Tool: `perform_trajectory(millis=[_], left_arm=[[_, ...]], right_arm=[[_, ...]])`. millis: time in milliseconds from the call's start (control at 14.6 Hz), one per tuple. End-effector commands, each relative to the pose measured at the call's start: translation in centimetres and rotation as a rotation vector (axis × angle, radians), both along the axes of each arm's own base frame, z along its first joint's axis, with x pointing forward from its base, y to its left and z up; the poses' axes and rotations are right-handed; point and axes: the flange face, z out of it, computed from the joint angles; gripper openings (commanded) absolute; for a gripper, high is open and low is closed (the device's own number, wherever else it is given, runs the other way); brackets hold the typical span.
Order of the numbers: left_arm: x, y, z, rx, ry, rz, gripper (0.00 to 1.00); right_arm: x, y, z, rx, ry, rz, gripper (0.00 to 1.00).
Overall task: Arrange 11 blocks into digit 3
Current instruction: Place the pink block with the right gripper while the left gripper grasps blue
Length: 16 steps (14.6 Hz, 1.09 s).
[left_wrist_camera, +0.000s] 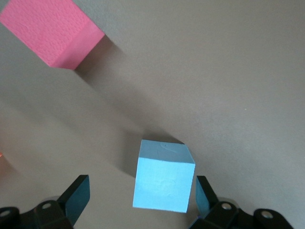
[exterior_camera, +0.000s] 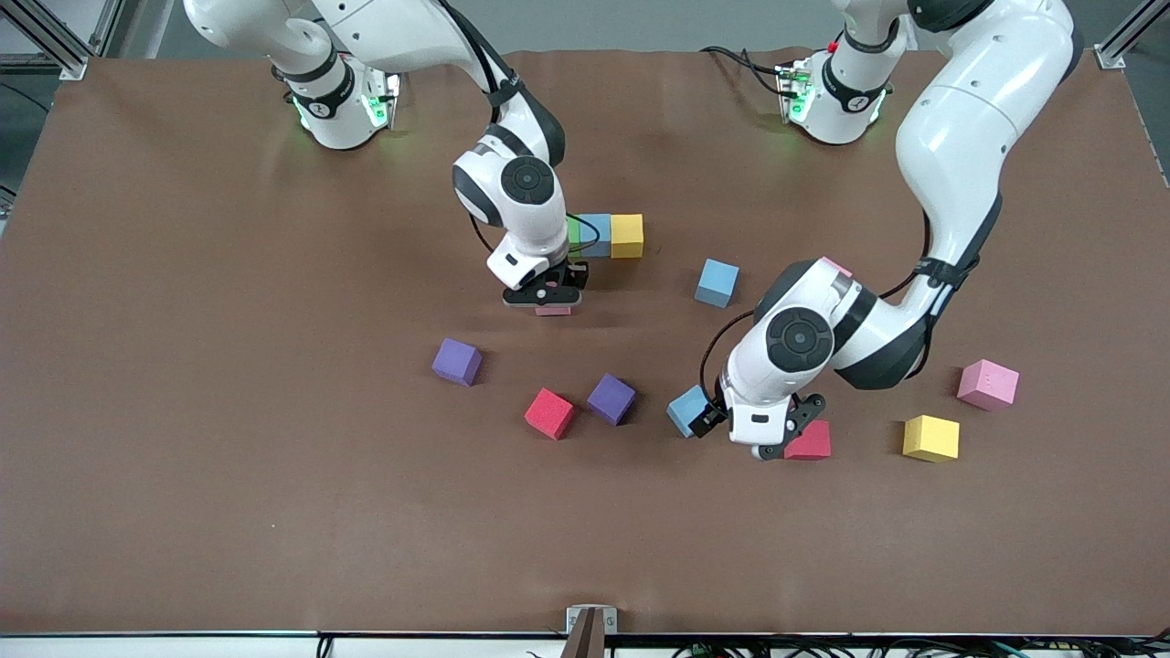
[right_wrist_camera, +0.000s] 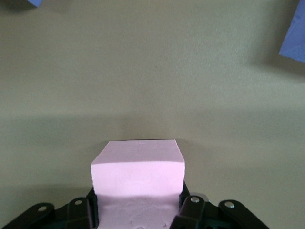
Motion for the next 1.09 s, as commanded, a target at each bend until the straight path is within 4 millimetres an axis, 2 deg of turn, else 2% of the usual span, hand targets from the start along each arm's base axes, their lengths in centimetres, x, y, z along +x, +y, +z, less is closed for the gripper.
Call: perform_trajectory(millis=[0, 273, 479, 547, 1025], left_arm=[[0.8, -0.1, 0.1, 0.003, -0.016, -0.011, 0.97], [0.2, -0.6, -1.4, 0.004, 0.008, -0.019, 0.96], [0.2, -0.6, -2.4, -0.002, 0.019, -0.023, 0.96], [-0.1, -1.5, -2.6, -0.012, 0.011, -0.031, 0.96], [-0.7, -2.6, -4.1, -0.016, 0.022, -0.054, 0.96]], right_arm=[[-1.7, -0.3, 0.5, -0.002, -0.007, 0.026, 0.02], [-3.0, 0.1, -0.2, 0.002, -0.005, 0.041, 0.02], [-3.5, 0.4, -0.3, 0.006, -0.005, 0.045, 0.02], [-3.5, 0.5, -0.2, 0.014, -0.010, 0.044, 0.02], [-4.2, 1.1, -0.3, 0.014, -0.008, 0.013, 0.02]])
